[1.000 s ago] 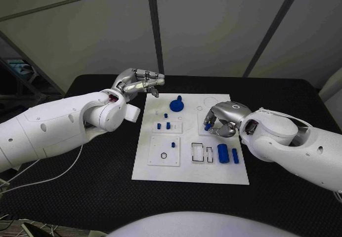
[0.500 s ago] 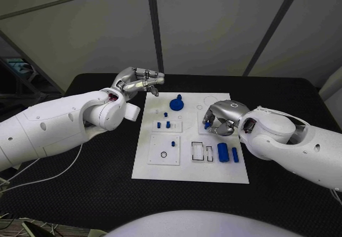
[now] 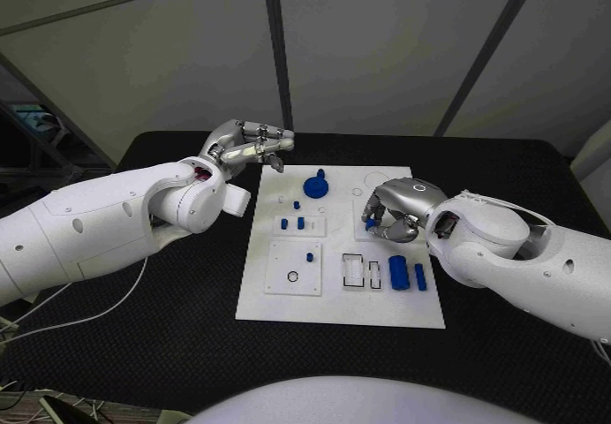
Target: Assemble the parts on the task board
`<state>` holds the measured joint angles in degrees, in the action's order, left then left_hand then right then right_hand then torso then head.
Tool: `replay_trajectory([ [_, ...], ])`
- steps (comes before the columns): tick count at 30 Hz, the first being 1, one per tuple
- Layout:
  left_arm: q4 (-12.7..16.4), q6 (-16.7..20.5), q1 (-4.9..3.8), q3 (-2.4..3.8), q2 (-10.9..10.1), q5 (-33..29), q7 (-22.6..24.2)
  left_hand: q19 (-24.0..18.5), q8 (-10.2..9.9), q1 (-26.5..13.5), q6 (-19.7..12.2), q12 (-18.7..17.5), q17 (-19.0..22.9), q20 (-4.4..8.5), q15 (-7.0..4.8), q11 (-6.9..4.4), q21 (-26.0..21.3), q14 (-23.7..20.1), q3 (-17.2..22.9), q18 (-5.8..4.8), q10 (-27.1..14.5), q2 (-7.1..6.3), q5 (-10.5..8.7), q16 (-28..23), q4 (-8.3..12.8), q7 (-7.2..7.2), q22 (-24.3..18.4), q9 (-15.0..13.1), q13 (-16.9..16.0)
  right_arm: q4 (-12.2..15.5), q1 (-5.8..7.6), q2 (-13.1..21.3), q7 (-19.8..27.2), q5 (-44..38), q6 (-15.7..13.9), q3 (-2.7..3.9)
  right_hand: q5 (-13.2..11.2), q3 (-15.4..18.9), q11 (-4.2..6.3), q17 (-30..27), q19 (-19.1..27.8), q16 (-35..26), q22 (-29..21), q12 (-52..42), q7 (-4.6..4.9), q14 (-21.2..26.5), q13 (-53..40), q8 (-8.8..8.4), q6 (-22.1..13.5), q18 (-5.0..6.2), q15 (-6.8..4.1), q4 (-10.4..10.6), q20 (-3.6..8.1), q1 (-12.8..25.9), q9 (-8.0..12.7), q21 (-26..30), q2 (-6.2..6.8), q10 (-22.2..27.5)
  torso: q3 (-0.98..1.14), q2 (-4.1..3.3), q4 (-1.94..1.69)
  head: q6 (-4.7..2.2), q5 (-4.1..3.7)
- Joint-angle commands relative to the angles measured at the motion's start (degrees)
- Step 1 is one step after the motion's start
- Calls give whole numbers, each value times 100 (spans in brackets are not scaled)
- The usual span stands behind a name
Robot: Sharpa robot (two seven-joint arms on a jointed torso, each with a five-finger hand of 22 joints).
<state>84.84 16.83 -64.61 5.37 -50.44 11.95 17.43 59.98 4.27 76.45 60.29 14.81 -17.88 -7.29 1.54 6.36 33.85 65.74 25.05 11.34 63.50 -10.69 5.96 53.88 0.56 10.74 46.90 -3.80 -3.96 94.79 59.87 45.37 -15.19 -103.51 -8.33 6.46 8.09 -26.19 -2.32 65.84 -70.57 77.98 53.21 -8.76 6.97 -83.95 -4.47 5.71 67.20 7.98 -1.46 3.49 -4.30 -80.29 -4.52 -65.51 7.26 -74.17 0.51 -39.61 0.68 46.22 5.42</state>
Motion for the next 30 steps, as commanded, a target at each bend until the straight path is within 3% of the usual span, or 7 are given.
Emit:
replay_trajectory([
  [1,-4,-64,-9,5,7,-12,6,-9,-23,9,-27,23,8,-42,39,12,-23,12,-24,-100,-42,69,-15,-24,10,-5,-9,2,9,95,8,26,6,-8,-427,5,31,-31,7,8,-37,30,19,28,-76,-226,-4,35,118,-54,-55,-14,6,-29,-68,-35,-120,-63,-2,4,5,-6,0],
  [9,-24,-71,-9,5,11,-12,4,-9,-23,9,-27,23,8,-42,39,12,-23,12,-24,-100,-42,69,-15,-24,10,-5,-9,2,9,433,10,148,-22,170,-694,11,25,-12,10,0,-52,28,45,44,-77,-224,-5,37,129,-59,-60,-35,11,-36,-72,-54,-89,-74,-1,5,4,-18,11],
  [14,-36,-71,-9,5,20,-12,4,-9,-23,9,-27,23,8,-42,39,12,-23,12,-24,-100,-42,69,-15,-24,10,-5,-9,2,9,753,10,175,18,394,-794,47,26,-4,7,-3,-59,28,58,52,-73,-223,-5,37,131,-62,-60,-35,12,-30,-73,-64,-81,-75,-4,5,0,-21,22],
  [18,-48,-71,-9,5,38,-12,4,-9,-23,9,-27,23,8,-42,39,12,-23,12,-24,-100,-42,69,-15,-24,10,-5,-9,2,9,985,9,70,54,571,-831,59,27,6,4,-10,-61,25,61,61,-69,-221,-5,35,131,-63,-59,-29,13,-18,-73,-66,-75,-77,-5,5,0,-20,79],
  [23,-79,-80,-10,5,93,-12,5,-9,-23,9,-27,23,8,-42,39,12,-23,12,-24,-100,-42,69,-15,-24,10,-5,-9,2,9,1030,6,-258,139,762,-828,60,30,10,3,-25,-57,18,53,66,-68,-218,-5,33,130,-61,-58,-28,13,-14,-73,-61,-72,-77,-11,10,-7,7,189],
  [28,-109,-88,-11,6,133,-12,5,-9,-23,9,-27,23,8,-42,39,12,-23,12,-24,-100,-42,69,-15,-24,10,-5,-9,2,9,925,0,-534,209,818,-809,-17,46,11,2,-35,-56,15,51,78,-63,-216,-4,28,124,-61,-57,-32,13,-17,-72,-60,-73,-75,-9,2,-8,30,284],
  [30,-118,-90,-11,6,147,-12,5,-9,-23,9,-27,23,8,-42,39,12,-23,12,-24,-100,-42,69,-15,-24,10,-5,-9,2,9,873,-1,-628,229,828,-786,-97,54,15,-1,-40,-55,12,47,84,-60,-215,-3,25,120,-61,-56,-32,13,-14,-71,-59,-69,-74,-9,1,-6,36,309],
])
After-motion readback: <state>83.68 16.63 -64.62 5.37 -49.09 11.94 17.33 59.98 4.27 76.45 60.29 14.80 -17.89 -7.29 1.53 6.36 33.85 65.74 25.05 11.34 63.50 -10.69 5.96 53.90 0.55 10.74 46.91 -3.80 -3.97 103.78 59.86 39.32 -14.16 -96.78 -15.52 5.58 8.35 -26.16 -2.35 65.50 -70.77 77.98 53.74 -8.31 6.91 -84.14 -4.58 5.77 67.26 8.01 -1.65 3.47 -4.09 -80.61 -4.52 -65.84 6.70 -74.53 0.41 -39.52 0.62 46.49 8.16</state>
